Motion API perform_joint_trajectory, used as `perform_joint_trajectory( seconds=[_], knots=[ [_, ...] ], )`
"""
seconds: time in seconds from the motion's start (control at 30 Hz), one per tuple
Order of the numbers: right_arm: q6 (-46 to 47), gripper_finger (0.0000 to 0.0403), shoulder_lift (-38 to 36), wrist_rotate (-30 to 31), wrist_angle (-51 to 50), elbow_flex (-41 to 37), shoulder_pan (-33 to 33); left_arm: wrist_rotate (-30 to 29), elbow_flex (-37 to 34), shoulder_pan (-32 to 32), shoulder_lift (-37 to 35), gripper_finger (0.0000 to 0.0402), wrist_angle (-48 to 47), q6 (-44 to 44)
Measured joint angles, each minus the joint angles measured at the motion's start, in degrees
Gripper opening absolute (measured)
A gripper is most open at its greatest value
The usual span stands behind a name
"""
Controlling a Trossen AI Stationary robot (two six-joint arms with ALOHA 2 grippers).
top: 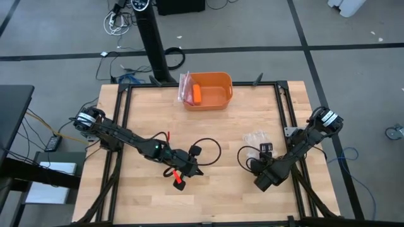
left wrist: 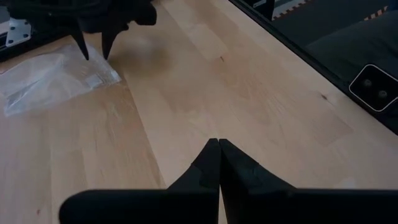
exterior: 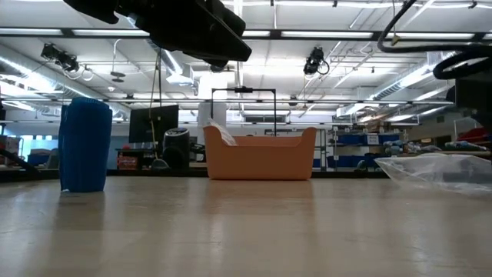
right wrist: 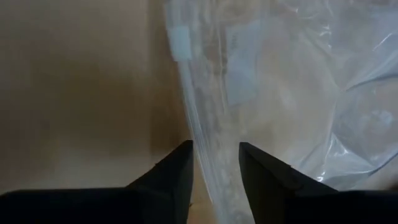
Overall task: Roll bandage
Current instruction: Open the transparent zip bag
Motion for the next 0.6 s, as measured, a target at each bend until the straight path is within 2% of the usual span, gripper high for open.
perform_joint_trajectory(
  seconds=[0.13,0.27,0.3,0.43,0.6],
  knots=[
    [-0.1,0.0110,0.0,-0.3,0.3,-1.4,-0.6,0.0,0.0,0.0,0.0,0.0006,0.0,0.0],
    [-1.5,0.0024,0.0,-0.1,0.8,-1.4,-0.6,0.0,0.0,0.0,0.0,0.0006,0.0,0.0],
    [-1.8,0.0013,0.0,0.0,0.9,-1.4,-0.6,0.0,0.0,0.0,0.0,0.0006,0.2,0.0],
    [-1.4,0.0004,0.0,0.1,1.2,-0.9,-0.9,0.0,0.0,0.0,0.0,0.0006,0.3,0.0],
    [-1.7,0.0003,-0.2,0.2,-0.5,4.4,-0.9,-1.8,0.0,0.0,0.0,0.0006,1.5,0.5]
  ],
)
